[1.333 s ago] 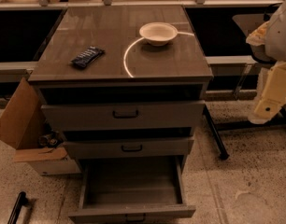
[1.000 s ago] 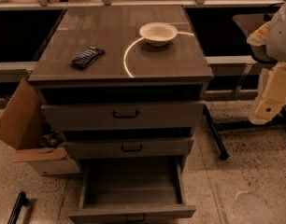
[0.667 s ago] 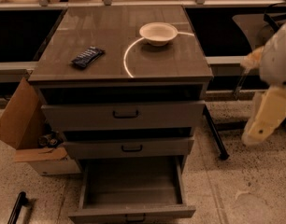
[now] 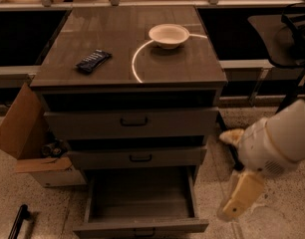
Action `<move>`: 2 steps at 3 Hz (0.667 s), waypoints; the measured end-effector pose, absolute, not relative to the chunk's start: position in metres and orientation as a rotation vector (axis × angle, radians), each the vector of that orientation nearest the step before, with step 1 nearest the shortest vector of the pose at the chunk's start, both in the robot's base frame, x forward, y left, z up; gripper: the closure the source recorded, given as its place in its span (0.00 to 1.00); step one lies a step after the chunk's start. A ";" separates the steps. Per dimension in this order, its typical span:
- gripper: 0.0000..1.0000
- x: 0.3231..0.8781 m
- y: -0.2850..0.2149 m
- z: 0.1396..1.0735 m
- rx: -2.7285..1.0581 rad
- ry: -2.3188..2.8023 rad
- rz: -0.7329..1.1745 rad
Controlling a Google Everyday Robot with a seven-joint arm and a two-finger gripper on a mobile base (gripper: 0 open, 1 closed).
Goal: Close bottom drawer
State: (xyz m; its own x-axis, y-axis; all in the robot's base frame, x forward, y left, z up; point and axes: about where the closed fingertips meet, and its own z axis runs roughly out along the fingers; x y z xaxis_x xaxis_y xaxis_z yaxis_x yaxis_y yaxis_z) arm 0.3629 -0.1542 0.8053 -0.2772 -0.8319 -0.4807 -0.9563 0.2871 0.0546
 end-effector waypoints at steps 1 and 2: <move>0.00 0.339 -0.150 0.777 -1.636 2.250 0.542; 0.00 0.339 -0.150 0.777 -1.636 2.250 0.543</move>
Offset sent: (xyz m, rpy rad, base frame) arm -0.0236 0.0045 -0.0285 -0.0030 0.0730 0.0109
